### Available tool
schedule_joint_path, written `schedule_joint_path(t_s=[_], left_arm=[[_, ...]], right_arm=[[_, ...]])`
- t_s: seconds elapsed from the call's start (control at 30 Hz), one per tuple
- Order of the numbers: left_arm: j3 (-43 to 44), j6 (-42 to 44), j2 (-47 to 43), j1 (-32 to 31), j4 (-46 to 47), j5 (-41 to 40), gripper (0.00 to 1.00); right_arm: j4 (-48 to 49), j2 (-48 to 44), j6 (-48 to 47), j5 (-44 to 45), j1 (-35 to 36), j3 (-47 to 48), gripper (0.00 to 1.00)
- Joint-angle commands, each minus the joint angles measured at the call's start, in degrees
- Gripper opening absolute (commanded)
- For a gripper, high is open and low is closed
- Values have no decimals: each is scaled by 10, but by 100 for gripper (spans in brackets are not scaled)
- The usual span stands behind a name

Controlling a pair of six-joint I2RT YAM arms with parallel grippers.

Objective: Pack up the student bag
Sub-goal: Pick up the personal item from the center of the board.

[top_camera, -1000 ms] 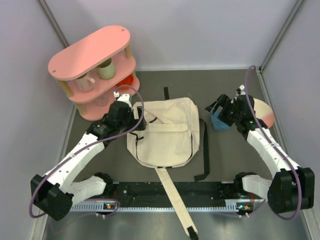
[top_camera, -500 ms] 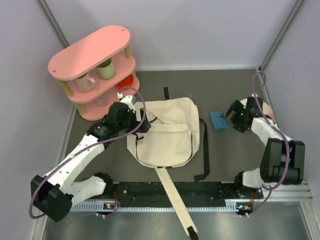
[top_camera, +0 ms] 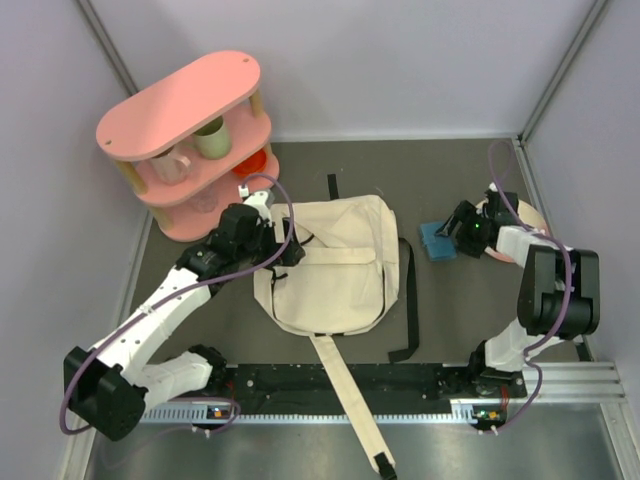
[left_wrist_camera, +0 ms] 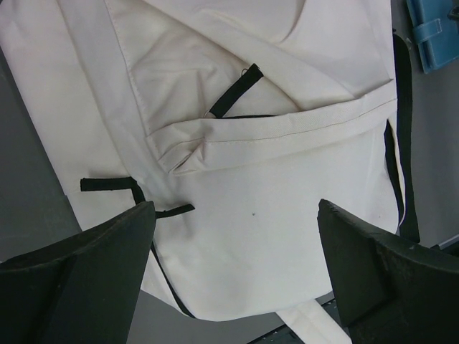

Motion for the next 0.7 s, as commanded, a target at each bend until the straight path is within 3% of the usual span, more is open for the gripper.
schedule_joint_path(t_s=[0.0, 0.37, 0.67], left_arm=[[6, 5, 10, -1, 30, 13, 99], [-5, 1, 12, -1, 34, 18, 99], [-5, 0, 18, -1, 39, 24, 99]], right_arm=[[17, 40, -30, -47, 3, 16, 72], [-33, 62, -70, -11, 69, 36, 65], [6, 39, -53, -27, 91, 13, 63]])
